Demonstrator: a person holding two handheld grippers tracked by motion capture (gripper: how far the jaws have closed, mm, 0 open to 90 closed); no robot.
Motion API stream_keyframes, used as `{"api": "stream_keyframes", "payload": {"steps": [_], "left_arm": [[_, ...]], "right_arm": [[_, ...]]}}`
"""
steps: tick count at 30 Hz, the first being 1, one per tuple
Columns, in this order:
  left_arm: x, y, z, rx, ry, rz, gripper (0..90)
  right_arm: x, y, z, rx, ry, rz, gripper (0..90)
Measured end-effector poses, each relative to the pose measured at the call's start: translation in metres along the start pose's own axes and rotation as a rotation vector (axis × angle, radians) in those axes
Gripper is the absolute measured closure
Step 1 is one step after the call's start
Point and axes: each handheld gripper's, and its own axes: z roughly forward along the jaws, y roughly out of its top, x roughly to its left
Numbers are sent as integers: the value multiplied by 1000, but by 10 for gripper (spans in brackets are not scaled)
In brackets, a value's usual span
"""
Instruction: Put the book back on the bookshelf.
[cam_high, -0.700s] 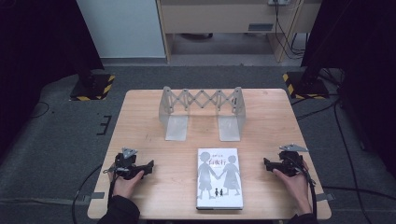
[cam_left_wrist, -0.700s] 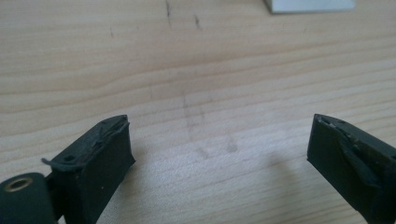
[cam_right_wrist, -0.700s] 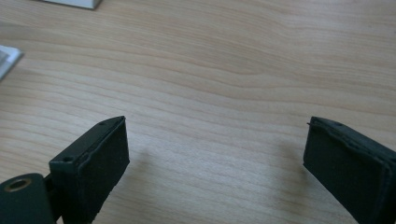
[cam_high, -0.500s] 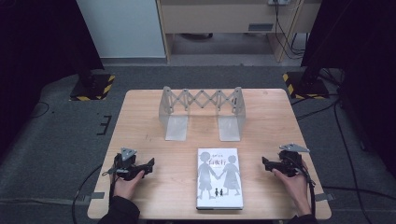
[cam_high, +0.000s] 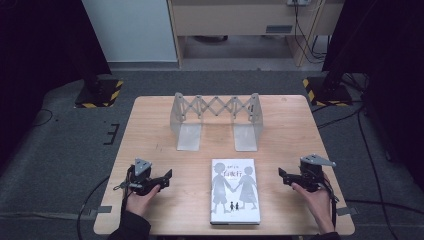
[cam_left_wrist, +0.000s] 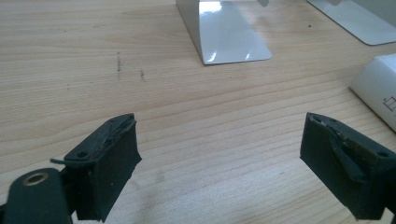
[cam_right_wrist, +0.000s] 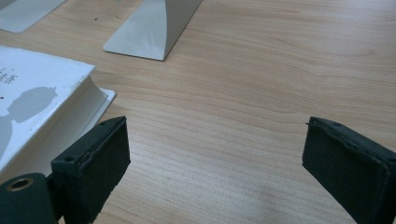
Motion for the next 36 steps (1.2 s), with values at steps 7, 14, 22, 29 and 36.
{"api": "stream_keyframes", "payload": {"steps": [7, 14, 22, 29, 36], "left_arm": [[-1, 0, 0, 4, -3, 4, 107], [-9, 1, -2, -15, -40, -5, 118], [-26, 2, -2, -33, -84, 9, 133], [-42, 2, 3, -26, -118, 34, 142], [-55, 1, 6, -18, -138, 55, 142]], "right_arm": [[-1, 0, -1, -2, 1, -3, 77], [3, 4, -5, -32, 12, 3, 80], [16, 9, -9, -61, 58, -5, 88], [30, 11, -8, -66, 95, -23, 90], [42, 10, -2, -55, 122, -39, 90]]}}
